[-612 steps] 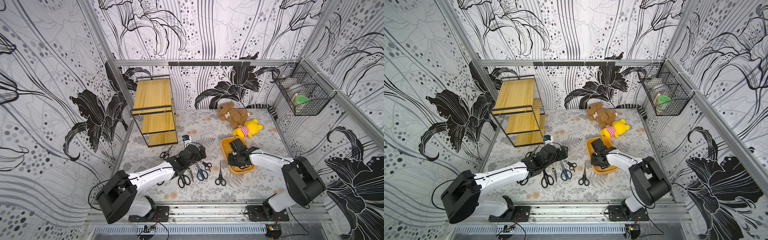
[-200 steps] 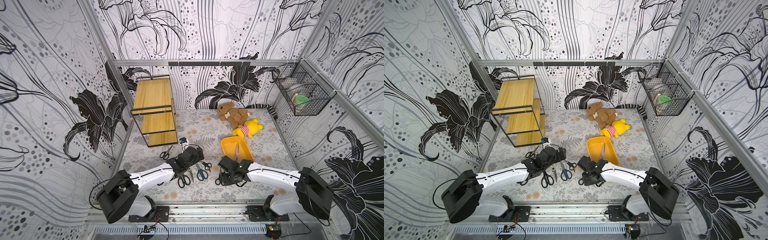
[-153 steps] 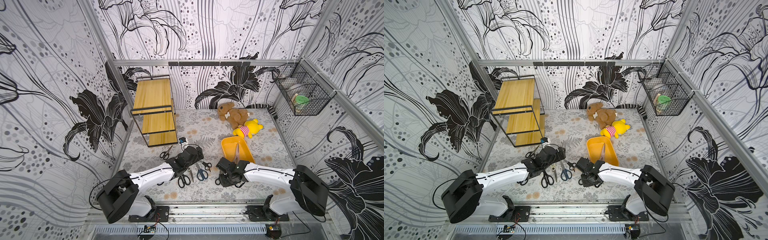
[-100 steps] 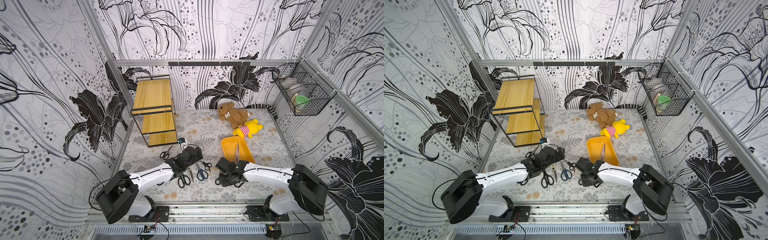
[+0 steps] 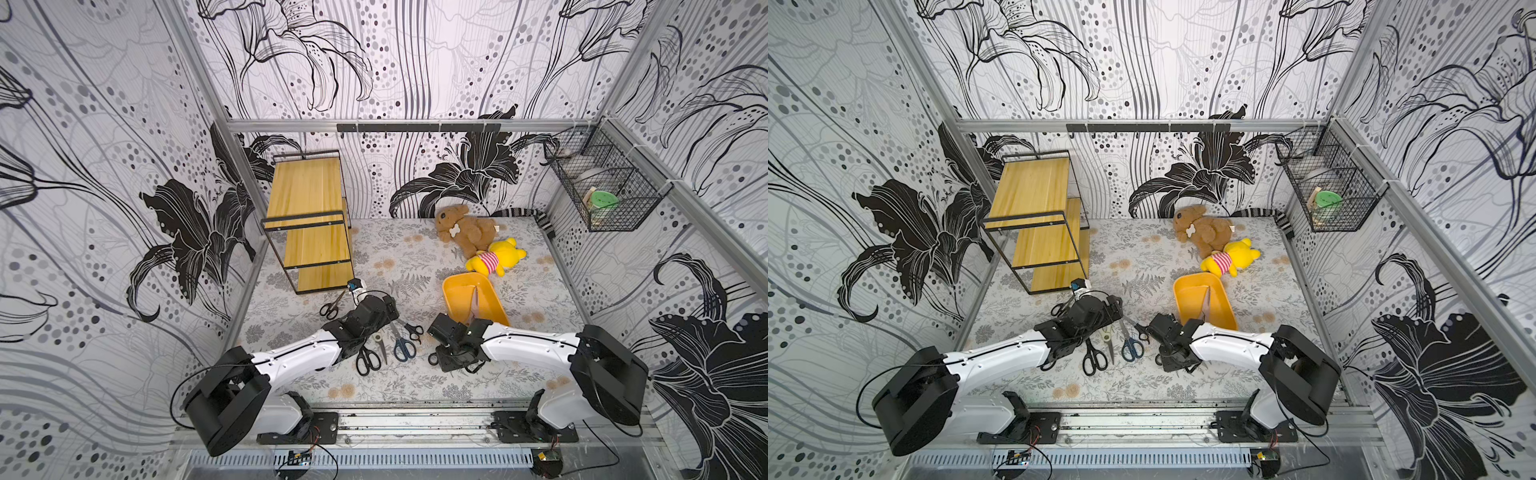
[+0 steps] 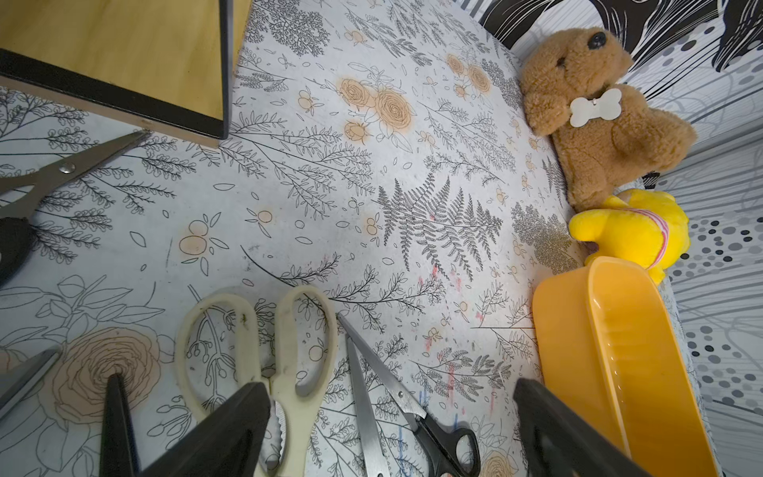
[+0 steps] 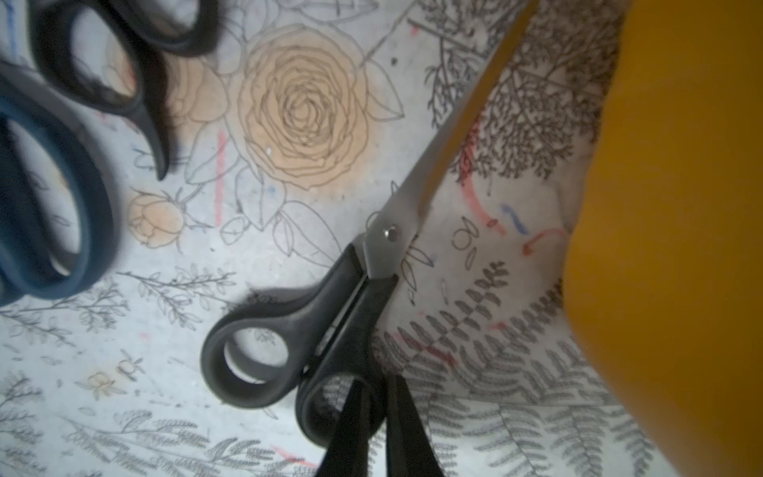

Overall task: Put the scissors into the storage box
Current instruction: Pick up the scissors from the center of the board, then place the scissors in the storage box.

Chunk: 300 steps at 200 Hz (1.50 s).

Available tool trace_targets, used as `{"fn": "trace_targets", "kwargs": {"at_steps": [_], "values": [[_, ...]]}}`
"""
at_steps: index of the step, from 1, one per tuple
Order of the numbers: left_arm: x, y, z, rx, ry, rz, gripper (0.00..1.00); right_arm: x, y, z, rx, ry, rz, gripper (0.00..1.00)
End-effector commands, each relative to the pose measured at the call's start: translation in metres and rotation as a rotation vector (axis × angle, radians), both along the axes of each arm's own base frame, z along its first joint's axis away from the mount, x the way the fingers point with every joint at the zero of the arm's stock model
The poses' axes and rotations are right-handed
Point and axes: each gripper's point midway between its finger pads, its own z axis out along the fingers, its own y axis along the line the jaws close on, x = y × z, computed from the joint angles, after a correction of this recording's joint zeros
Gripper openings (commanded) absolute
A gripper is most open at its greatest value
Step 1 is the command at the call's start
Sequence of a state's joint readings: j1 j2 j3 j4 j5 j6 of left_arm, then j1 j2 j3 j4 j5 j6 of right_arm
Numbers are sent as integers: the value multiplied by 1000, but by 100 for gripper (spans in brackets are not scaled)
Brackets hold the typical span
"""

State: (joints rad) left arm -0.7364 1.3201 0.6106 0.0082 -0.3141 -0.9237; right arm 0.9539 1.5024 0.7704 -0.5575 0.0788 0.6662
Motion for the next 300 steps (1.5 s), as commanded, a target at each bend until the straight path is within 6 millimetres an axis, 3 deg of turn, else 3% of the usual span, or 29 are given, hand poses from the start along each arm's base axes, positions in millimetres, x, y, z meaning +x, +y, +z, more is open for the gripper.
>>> {"fn": "trace_targets", "kwargs": {"at_steps": [1,51,89,122,159,204,225,249,300], "values": [[3,3,7,-36,-27,19,97,2,-1,-8,-31,-1,-3,1],[7,15,10,-38,-33,53,97,16,11,27,26,-81,-11,0],[12,29,14,-47,-41,87,97,36,30,72,119,-184,-9,0],[14,42,19,-39,-57,116,97,55,35,112,126,-290,3,0],[13,48,20,-34,-60,124,97,79,22,150,64,-388,5,0],[12,49,18,-35,-56,125,97,111,-21,172,52,-438,-75,0],[12,49,17,-32,-50,122,97,124,-46,176,29,-457,-119,0],[15,47,19,-29,-53,119,97,130,-70,166,6,-431,-157,0],[17,51,18,-17,-51,127,97,111,-98,121,-73,-327,-142,0]]}}
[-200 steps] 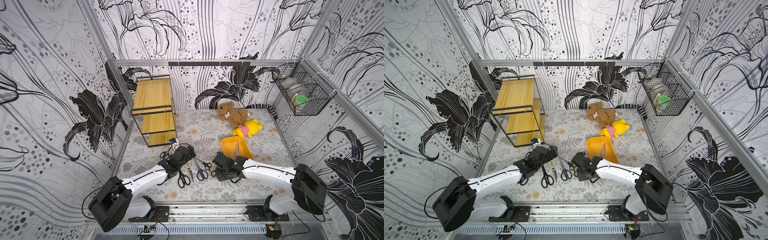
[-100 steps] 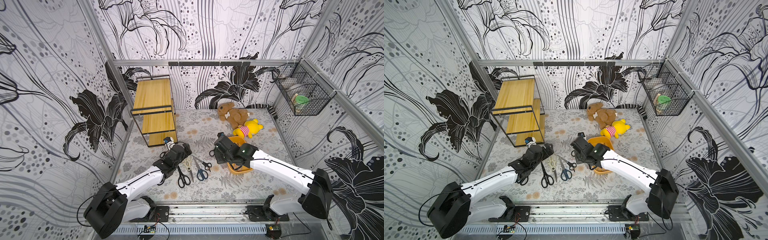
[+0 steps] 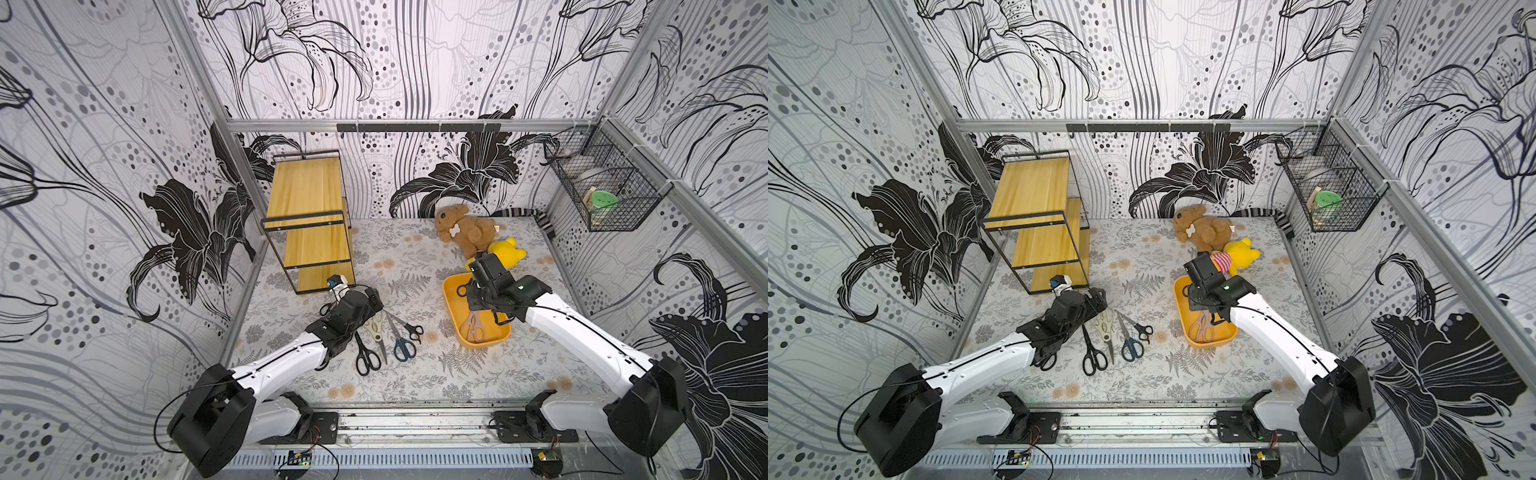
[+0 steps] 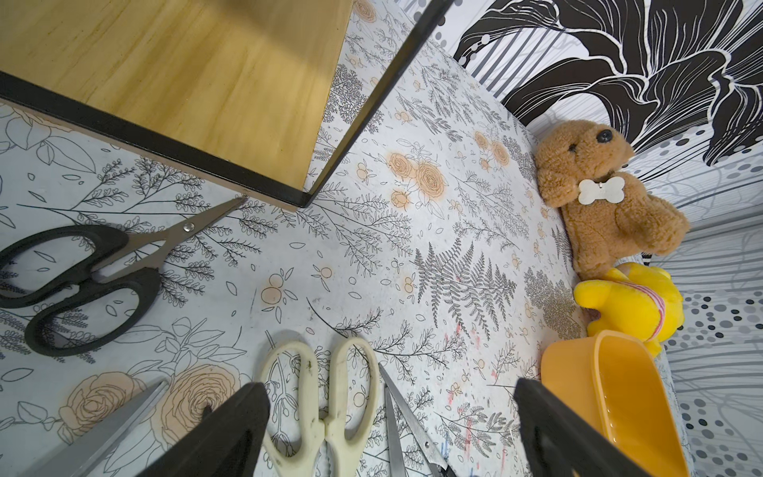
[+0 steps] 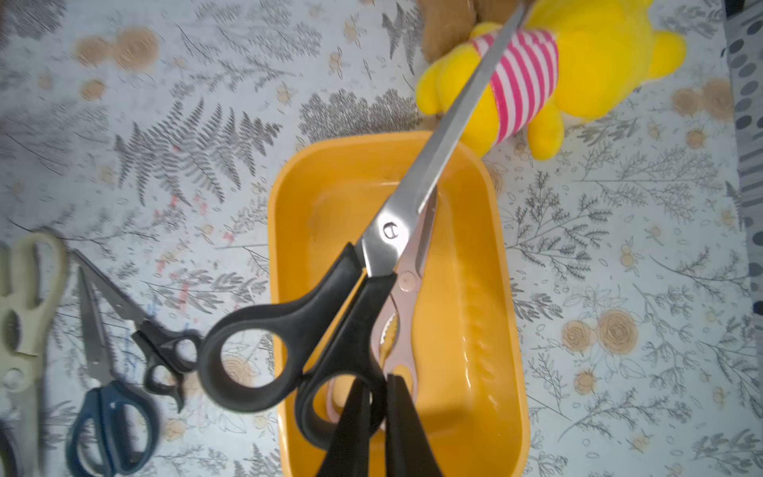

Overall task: Put the scissors into the storage box
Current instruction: Place the scissors in the storage box.

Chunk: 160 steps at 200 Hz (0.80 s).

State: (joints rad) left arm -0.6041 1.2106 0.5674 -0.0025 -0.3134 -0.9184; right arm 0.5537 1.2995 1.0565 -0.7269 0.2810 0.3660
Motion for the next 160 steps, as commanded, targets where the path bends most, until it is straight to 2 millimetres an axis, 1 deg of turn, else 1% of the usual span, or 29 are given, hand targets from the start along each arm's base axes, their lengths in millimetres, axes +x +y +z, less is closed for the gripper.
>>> {"fn": "trace_targets", "kwargs": {"at_steps": [1,34,70,98,131,160], "values": [[3,2,1,14,-6,-2,97,-18,-11,-22,-40,72,37,0],[4,1,-1,5,0,-6,97,-32,-3,-55,17,151,39,0],[2,2,-4,8,3,-7,97,-36,-5,-84,15,184,19,0],[0,6,-5,4,2,0,97,-36,-3,-100,25,202,11,0],[-2,10,-7,5,5,7,97,-41,-4,-115,17,236,5,0],[-2,11,-10,1,9,9,97,-43,-7,-123,-5,257,-4,5]]}}
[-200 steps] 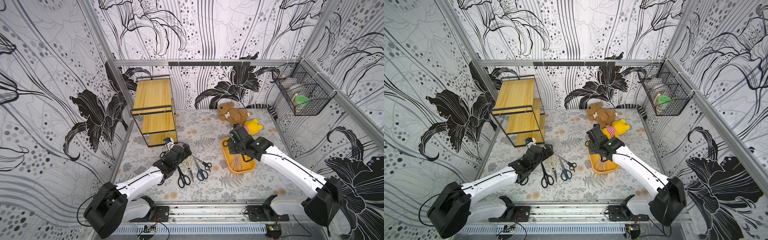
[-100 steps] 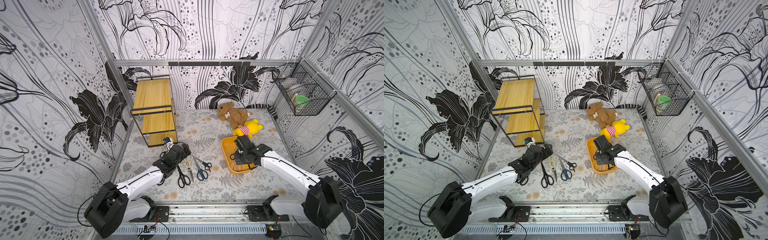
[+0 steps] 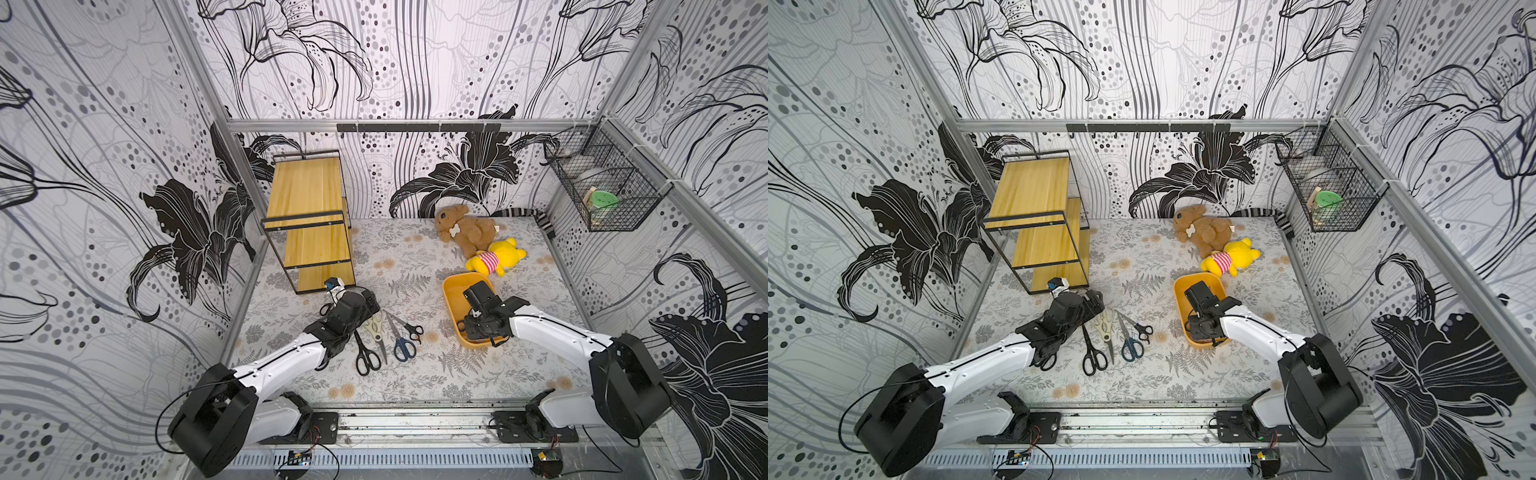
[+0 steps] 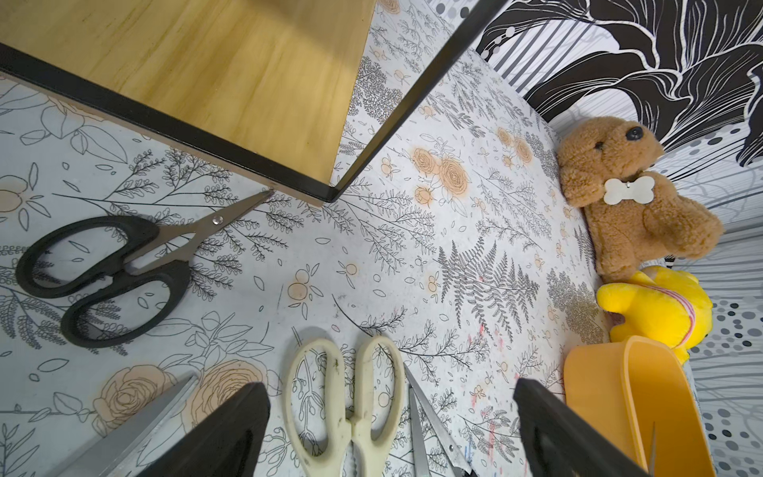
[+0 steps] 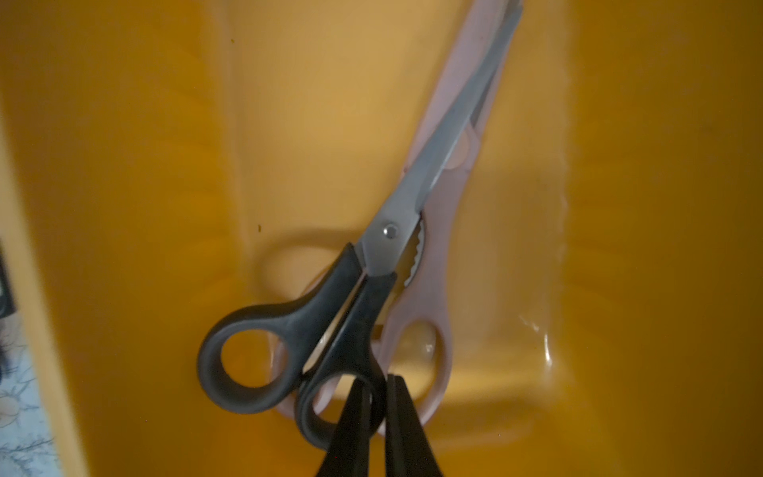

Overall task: Put the scissors into the storage box
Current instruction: Place the scissors in the storage box.

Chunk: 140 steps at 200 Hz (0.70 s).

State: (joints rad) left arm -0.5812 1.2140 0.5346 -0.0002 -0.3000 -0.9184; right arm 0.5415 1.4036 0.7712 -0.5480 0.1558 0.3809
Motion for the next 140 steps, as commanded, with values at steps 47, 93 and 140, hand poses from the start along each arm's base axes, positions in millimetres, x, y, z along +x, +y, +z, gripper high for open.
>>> {"fn": "trace_targets", "kwargs": {"at_steps": [47,93,140], "values": [[2,1,5,-13,-25,-5,97,0,-6,-4,-19,4,-39,25],[2,2,7,-16,-29,-1,97,14,-12,31,-48,-81,-54,47],[2,2,8,-21,-30,2,97,39,-4,83,-39,-181,-49,50]]}}
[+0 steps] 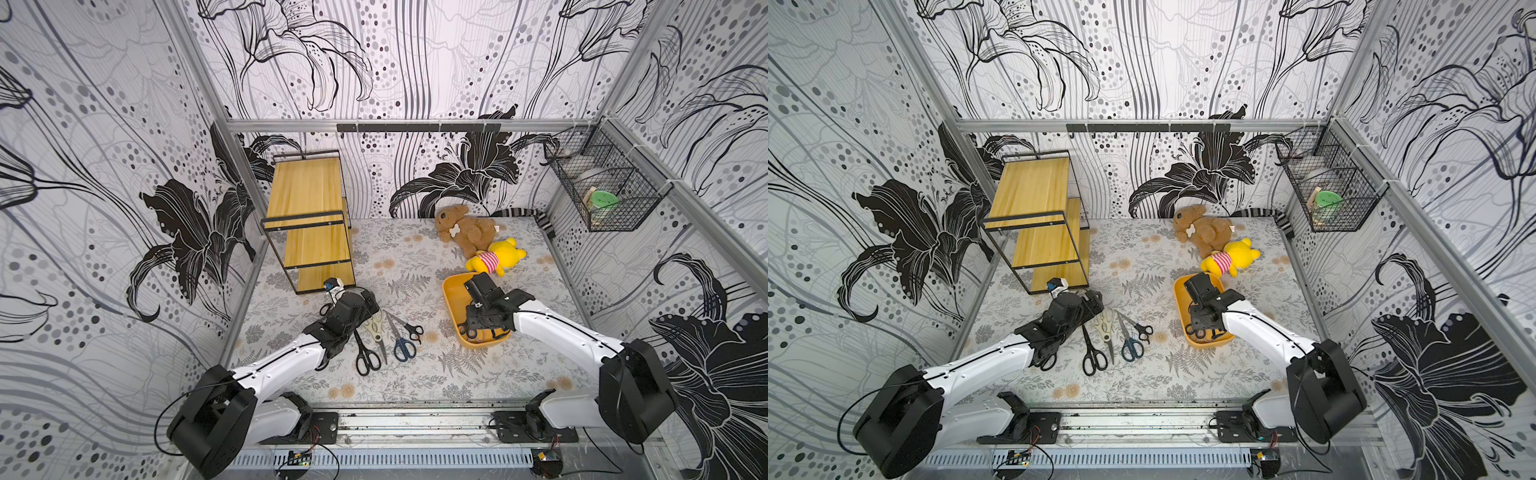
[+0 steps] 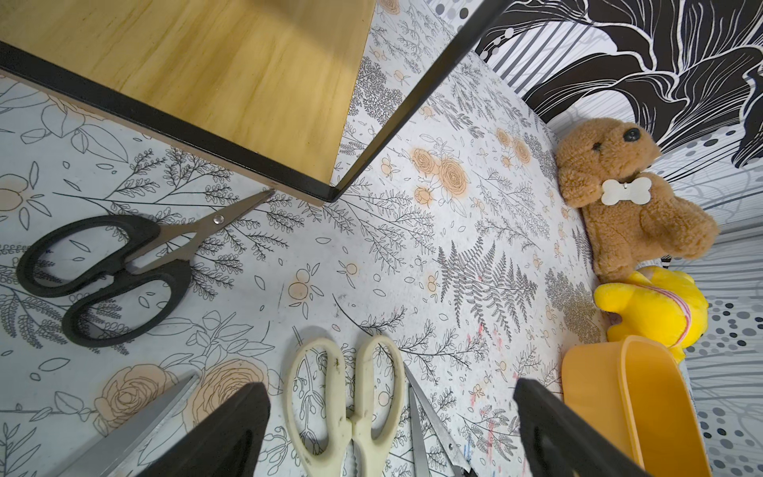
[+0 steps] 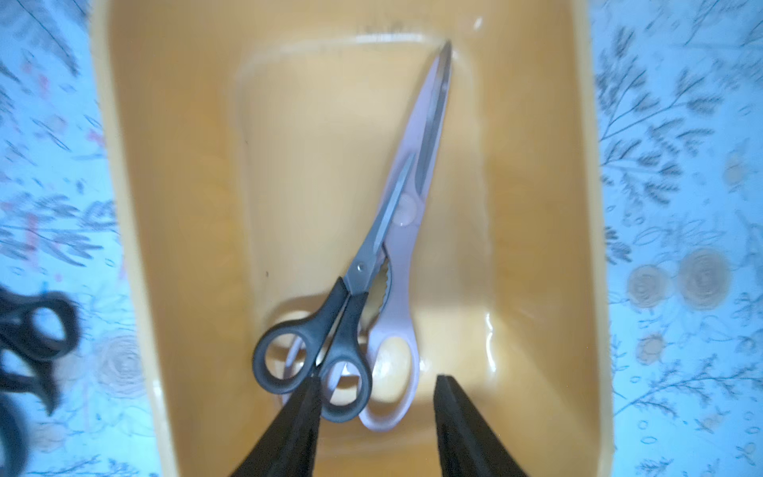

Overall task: Put the scissors into the storage box
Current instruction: Place the scissors in the storage box, then pick up the scissors from the center of the board.

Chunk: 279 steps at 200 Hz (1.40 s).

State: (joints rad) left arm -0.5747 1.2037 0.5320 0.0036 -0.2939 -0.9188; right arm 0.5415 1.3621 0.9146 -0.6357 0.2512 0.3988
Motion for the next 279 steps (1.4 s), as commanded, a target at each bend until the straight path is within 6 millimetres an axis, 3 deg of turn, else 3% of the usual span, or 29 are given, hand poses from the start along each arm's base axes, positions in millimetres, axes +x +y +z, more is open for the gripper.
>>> {"fn": "trace_targets", "kwargs": {"at_steps": [1,41,74,112,151,156,173,186,214,279], "values": [[1,1,5,-12,-22,0,97,11,-2,30,-20,-53,0,50],[-1,1,3,-20,-14,-3,97,35,22,67,74,-131,25,52],[-2,2,-1,-33,-6,-1,97,45,52,74,163,-147,40,53],[-2,1,-4,-48,9,0,97,37,109,57,189,-126,134,53],[-3,7,-10,-48,31,25,97,20,163,23,187,-33,261,52],[-4,8,-10,-49,32,29,97,18,168,9,166,-3,277,52],[-4,12,-12,-58,34,39,97,11,184,-7,153,40,340,44],[-4,13,-14,-70,36,38,97,5,190,-19,140,76,379,37],[-4,16,-17,-87,44,42,97,-4,189,-35,130,124,404,32],[-2,19,-21,-112,53,49,97,-21,164,-59,77,180,362,27]]}}
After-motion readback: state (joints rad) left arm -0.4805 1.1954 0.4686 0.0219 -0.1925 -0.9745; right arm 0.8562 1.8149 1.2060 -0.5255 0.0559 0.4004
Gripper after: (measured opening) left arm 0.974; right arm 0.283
